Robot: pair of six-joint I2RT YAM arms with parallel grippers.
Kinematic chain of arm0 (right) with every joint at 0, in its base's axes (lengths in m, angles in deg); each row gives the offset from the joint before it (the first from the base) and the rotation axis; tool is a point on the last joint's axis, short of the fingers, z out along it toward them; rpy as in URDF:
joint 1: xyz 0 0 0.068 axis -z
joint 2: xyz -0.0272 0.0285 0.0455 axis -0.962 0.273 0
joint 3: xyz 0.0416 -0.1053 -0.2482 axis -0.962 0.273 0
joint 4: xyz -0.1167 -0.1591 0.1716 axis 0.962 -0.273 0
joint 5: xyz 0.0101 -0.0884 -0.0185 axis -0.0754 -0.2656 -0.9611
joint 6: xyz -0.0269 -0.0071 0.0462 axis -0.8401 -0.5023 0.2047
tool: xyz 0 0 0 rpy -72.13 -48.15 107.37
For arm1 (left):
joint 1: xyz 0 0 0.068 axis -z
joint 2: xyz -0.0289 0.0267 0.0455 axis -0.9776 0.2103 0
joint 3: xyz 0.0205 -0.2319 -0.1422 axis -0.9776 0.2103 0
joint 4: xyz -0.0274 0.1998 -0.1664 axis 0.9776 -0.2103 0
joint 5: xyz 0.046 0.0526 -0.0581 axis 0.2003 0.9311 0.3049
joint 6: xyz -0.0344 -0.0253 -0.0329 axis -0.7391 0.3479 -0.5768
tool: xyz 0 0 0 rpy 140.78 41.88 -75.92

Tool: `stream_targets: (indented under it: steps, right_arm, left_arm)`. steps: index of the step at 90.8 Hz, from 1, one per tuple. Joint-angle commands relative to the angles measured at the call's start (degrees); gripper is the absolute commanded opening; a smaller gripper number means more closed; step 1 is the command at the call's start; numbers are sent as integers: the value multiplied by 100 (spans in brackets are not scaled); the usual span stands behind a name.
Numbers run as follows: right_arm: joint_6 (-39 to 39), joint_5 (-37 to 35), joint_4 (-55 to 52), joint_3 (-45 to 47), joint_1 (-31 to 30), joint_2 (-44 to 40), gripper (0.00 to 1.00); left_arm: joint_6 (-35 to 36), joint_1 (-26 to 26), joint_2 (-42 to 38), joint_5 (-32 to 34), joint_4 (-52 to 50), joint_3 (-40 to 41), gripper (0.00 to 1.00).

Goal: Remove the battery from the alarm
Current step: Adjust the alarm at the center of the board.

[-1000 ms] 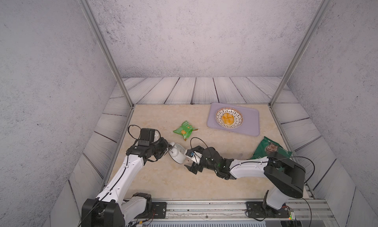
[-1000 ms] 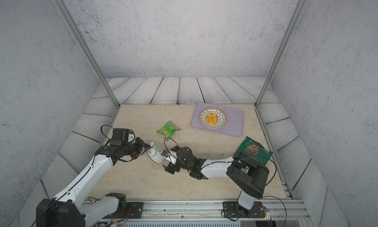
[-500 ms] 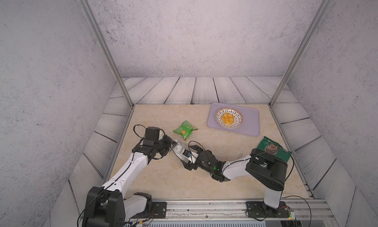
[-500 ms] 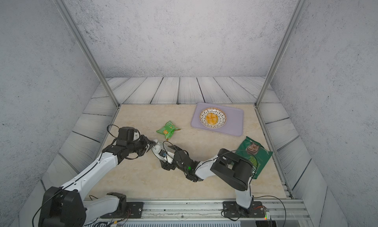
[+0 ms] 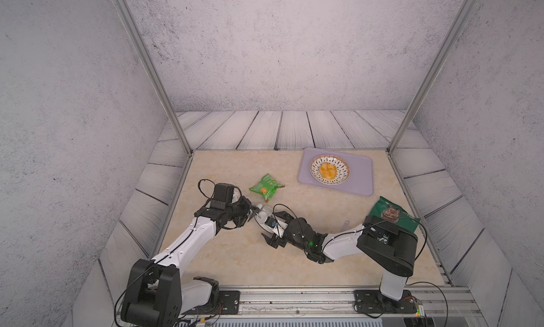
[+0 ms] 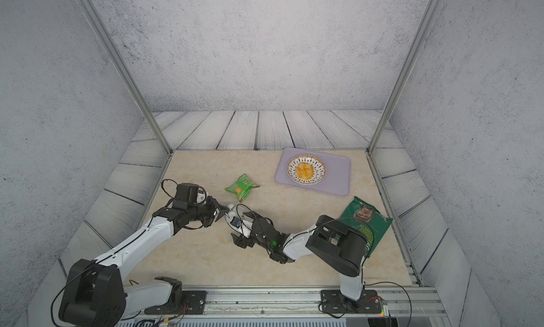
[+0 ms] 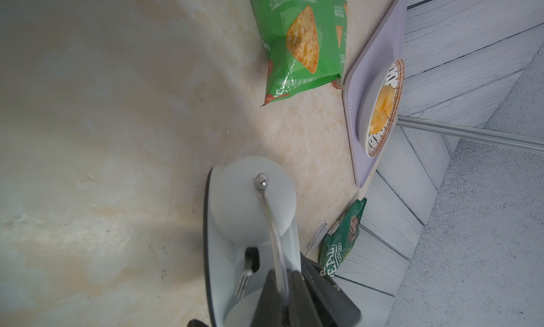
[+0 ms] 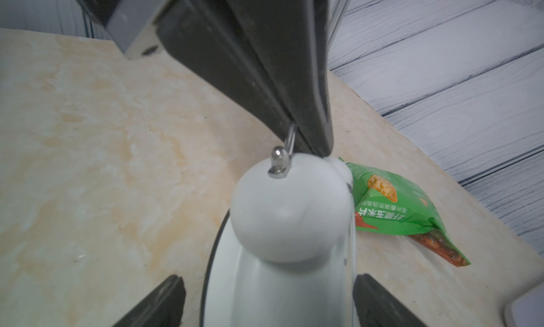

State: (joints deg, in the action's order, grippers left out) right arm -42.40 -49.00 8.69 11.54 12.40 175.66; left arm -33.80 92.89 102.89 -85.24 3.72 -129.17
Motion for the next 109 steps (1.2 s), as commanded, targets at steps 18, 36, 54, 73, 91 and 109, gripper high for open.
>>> stream_targets:
  steps: [18, 36, 54, 73, 91, 109]
  right_arm:
    - [-11, -347, 381, 55, 160, 331, 66]
    - [197, -66, -270, 276, 350, -372, 44]
    - [1260, 1414, -3157, -24, 1202, -1901, 37]
    - [1585, 3510, -6652, -1061, 2260, -2143, 41]
    - [1552, 4907, -7576, -1713, 2728, -1690, 57]
    - [998, 5102, -8416, -2740, 3082, -515, 66]
  left_arm:
    - [-91, 27, -60, -216, 111, -136, 0]
    - [571, -12, 56, -209, -398, -611, 12]
    - [2668, -17, 179, 590, -2016, -1752, 57]
    - [4094, -9, 337, 484, -2342, -1865, 76]
    - [4127, 73, 754, -218, -1955, -1615, 81]
    - [4139, 372, 1182, -372, -1883, -1594, 81]
